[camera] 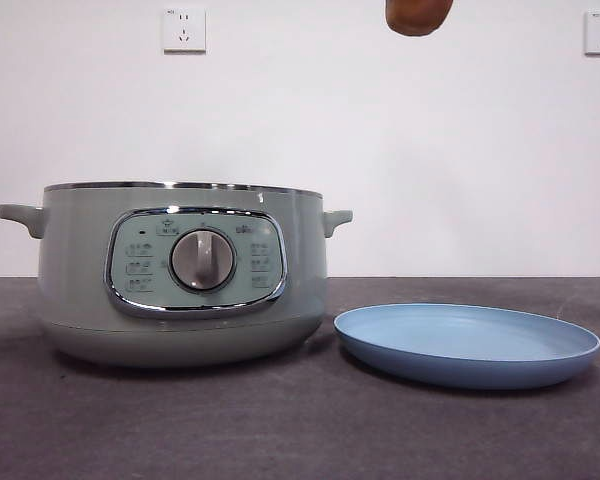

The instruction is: Take the potato out from the steamer,put the potato on the plate,close the lid

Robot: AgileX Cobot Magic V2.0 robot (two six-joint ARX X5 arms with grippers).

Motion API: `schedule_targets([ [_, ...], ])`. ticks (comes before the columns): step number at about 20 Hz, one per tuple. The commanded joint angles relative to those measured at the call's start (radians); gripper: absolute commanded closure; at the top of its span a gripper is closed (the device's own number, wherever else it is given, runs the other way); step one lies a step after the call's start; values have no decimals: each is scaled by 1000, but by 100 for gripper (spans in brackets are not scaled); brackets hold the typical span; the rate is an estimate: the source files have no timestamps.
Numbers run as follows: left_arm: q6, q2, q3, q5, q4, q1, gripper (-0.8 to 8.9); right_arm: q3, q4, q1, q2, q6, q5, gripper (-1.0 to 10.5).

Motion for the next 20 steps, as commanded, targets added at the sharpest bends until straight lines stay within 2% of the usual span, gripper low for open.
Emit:
schedule_targets([
  [1,14,7,14,43,60,-2,822,-50,-19,-3,6,11,-18,955],
  [4,17,21,14,59,73,-2,822,-161,-20,-3,6,18,-19,955],
  [9,17,21,14,60,85,-2,822,-449,0,-2,6,19,-21,955],
  [17,17,21,14,60,82,-3,822,-885,345,-2,6,45,-23,955],
  [20,16,21,14,60,80,-3,822,-1023,479,-5,6,45,-74,955],
])
